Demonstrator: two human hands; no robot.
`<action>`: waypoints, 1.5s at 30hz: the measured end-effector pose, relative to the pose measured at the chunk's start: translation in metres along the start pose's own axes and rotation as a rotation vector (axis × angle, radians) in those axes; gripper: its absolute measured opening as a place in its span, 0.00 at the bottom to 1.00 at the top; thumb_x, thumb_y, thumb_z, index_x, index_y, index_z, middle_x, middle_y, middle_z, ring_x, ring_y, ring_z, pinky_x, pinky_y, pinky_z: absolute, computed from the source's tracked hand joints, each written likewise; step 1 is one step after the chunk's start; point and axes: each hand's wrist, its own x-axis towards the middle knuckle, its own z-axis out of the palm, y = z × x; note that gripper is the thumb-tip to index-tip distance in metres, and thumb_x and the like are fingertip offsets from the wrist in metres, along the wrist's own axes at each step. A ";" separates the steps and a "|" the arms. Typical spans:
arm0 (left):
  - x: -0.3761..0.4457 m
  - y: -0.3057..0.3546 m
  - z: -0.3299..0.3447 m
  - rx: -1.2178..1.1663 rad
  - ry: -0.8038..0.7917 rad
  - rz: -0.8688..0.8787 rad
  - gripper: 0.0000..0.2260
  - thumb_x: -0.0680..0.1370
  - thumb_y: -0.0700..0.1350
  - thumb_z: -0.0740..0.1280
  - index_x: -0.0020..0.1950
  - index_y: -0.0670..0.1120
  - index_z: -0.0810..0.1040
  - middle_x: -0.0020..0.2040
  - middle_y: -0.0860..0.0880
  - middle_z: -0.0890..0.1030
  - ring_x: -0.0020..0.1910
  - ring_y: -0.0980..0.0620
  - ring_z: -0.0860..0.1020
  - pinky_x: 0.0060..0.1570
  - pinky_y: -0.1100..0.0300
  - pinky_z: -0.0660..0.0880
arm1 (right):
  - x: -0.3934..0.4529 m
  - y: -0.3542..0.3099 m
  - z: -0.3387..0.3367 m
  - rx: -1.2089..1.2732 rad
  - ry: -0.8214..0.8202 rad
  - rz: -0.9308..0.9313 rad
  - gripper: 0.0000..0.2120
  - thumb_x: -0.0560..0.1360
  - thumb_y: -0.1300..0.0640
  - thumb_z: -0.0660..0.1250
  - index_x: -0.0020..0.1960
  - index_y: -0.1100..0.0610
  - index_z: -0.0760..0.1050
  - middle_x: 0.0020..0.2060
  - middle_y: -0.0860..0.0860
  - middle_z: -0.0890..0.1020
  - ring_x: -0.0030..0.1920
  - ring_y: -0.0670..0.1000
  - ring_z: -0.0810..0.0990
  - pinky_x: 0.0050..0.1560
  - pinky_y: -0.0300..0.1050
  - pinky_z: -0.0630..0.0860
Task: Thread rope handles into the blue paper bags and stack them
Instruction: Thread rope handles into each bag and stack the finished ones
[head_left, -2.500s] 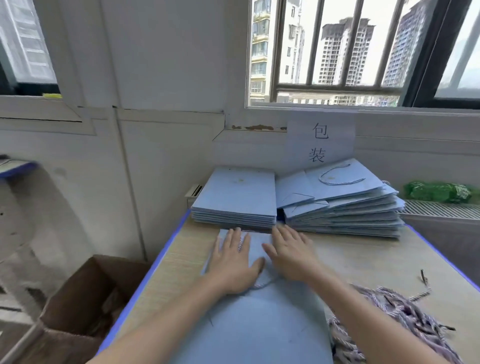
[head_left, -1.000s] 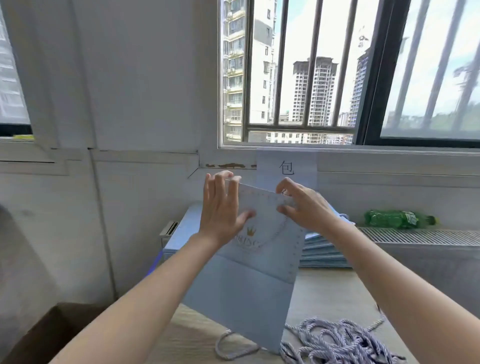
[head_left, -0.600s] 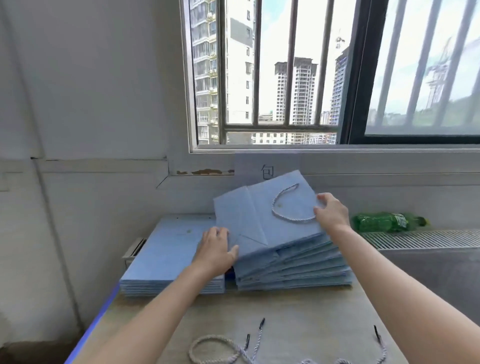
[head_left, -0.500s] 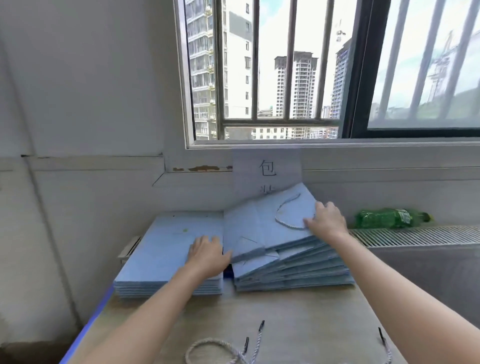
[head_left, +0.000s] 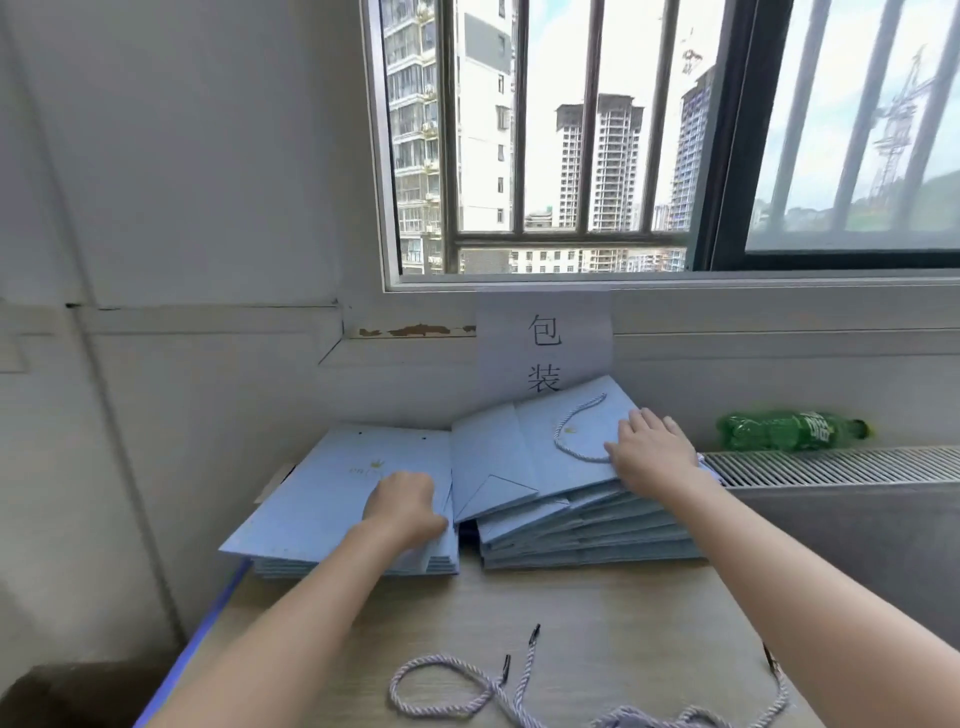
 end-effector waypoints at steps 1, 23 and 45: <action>-0.005 -0.003 -0.004 -0.007 -0.014 0.005 0.13 0.72 0.46 0.67 0.36 0.48 0.63 0.42 0.46 0.72 0.43 0.46 0.71 0.37 0.58 0.66 | -0.006 -0.005 -0.005 -0.009 0.063 -0.027 0.23 0.83 0.51 0.45 0.73 0.63 0.57 0.74 0.56 0.58 0.75 0.54 0.53 0.74 0.50 0.50; -0.133 -0.066 -0.030 0.070 0.299 0.125 0.10 0.74 0.29 0.55 0.45 0.44 0.66 0.50 0.38 0.78 0.50 0.38 0.76 0.43 0.53 0.68 | -0.118 -0.102 -0.013 -0.054 -0.166 -0.442 0.31 0.78 0.63 0.56 0.76 0.48 0.51 0.77 0.50 0.46 0.77 0.53 0.45 0.73 0.59 0.48; -0.026 0.014 0.005 0.290 0.110 0.153 0.14 0.75 0.28 0.59 0.58 0.38 0.75 0.58 0.40 0.76 0.58 0.40 0.75 0.52 0.53 0.73 | -0.047 -0.069 0.021 -0.044 -0.156 -0.277 0.29 0.78 0.34 0.45 0.76 0.40 0.43 0.77 0.51 0.47 0.76 0.54 0.47 0.70 0.62 0.48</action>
